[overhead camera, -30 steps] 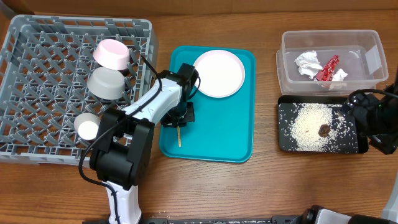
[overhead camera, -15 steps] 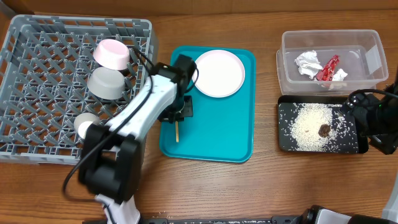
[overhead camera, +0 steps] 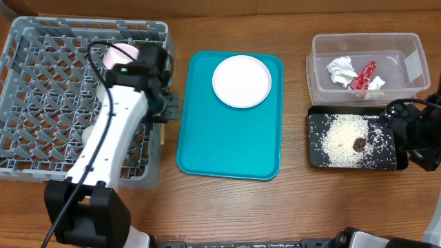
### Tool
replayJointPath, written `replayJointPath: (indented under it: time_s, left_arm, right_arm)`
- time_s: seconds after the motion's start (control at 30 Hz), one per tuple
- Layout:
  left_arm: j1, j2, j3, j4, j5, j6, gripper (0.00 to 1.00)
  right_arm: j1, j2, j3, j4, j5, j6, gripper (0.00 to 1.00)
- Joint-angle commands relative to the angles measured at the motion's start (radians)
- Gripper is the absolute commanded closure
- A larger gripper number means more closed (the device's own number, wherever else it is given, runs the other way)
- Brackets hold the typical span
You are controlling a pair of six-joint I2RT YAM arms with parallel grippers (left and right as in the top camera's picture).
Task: Sort waste into correct bins and load items into the dishwasher
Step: 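Carry the chopstick with the left gripper into the dish rack and release, then move the left gripper to the white plate and grasp its rim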
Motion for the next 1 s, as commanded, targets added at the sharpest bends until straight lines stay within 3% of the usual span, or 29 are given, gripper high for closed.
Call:
replayJointPath:
  time_s: [0.0,0.4,0.5,0.6,0.67,0.8,0.97]
  left_arm:
    - [0.055,-0.029,0.016,0.014,-0.006,0.174,0.96]
    - [0.116,0.037,0.016,0.107,-0.051,0.232,0.95]
    - [0.117,0.068,0.016,0.106,-0.051,0.225,0.84]
    - [0.117,0.087,0.016,0.109,-0.050,0.198,0.80]
    - [0.117,0.085,0.019,0.116,-0.050,0.161,0.66]
    - [0.112,0.069,0.058,0.102,-0.021,0.111,0.64]
    - [0.066,0.033,0.153,0.073,0.139,0.097,0.58]
  right_arm:
    - [0.004,-0.005,0.007,0.004,0.006,-0.003,0.00]
    - [0.004,-0.005,0.007,0.004,0.006,-0.002,0.00]
    - [0.004,-0.005,0.007,0.004,0.006,-0.003,0.00]
    - [0.004,-0.005,0.007,0.003,0.006,-0.003,0.00]
    - [0.004,-0.005,0.007,0.002,0.006,-0.003,0.00]
    - [0.004,-0.005,0.007,0.003,0.006,-0.002,0.00]
    - [0.004,-0.005,0.007,0.005,0.006,-0.002,0.00]
